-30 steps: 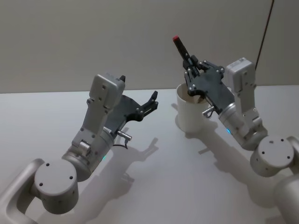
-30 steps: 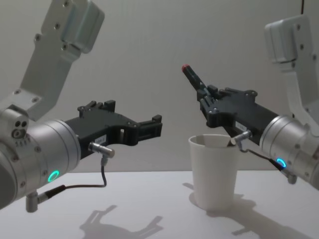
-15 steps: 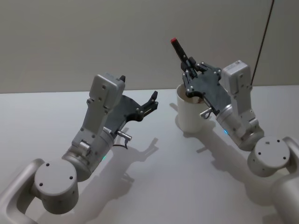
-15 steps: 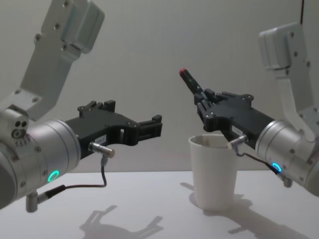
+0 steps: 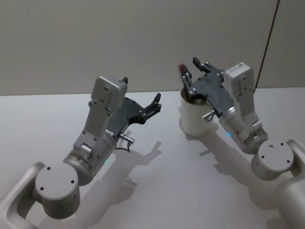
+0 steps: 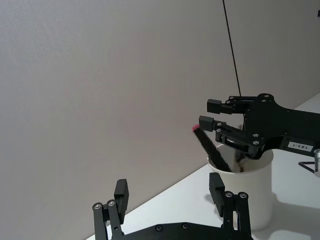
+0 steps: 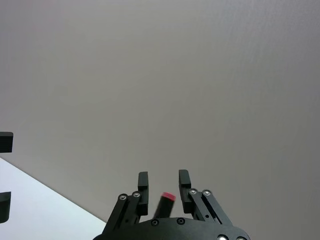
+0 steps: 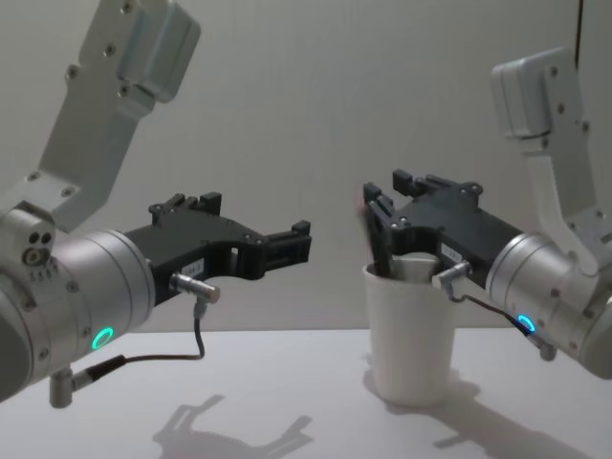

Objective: Place the pen into the pen holder.

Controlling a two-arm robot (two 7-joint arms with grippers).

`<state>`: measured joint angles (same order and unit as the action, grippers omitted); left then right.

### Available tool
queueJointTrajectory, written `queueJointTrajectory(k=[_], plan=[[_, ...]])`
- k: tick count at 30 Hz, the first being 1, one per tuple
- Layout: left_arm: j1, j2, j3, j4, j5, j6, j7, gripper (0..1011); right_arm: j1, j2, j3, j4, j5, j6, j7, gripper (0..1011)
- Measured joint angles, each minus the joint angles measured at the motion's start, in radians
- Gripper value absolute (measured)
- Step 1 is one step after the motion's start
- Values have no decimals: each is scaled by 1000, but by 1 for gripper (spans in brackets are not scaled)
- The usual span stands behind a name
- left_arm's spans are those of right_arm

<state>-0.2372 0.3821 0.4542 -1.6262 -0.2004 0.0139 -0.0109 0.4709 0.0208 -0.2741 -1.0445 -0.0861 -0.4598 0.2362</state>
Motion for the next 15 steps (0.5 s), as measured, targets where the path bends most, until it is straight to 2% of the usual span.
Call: queueJointTrajectory(k=[3, 4, 9, 15], plan=[[0, 0, 0, 0, 0, 0, 0, 1001, 1, 0, 0, 2, -1, -1, 0, 393], [0, 0, 0, 0, 0, 0, 0, 1001, 1, 0, 0, 3, -1, -1, -1, 454], [0, 0, 0, 0, 0, 0, 0, 1001, 2, -1, -1, 6, -2, -3, -1, 618], [0, 0, 0, 0, 0, 0, 0, 1001, 3, -1, -1, 7, -2, -4, -2, 774]])
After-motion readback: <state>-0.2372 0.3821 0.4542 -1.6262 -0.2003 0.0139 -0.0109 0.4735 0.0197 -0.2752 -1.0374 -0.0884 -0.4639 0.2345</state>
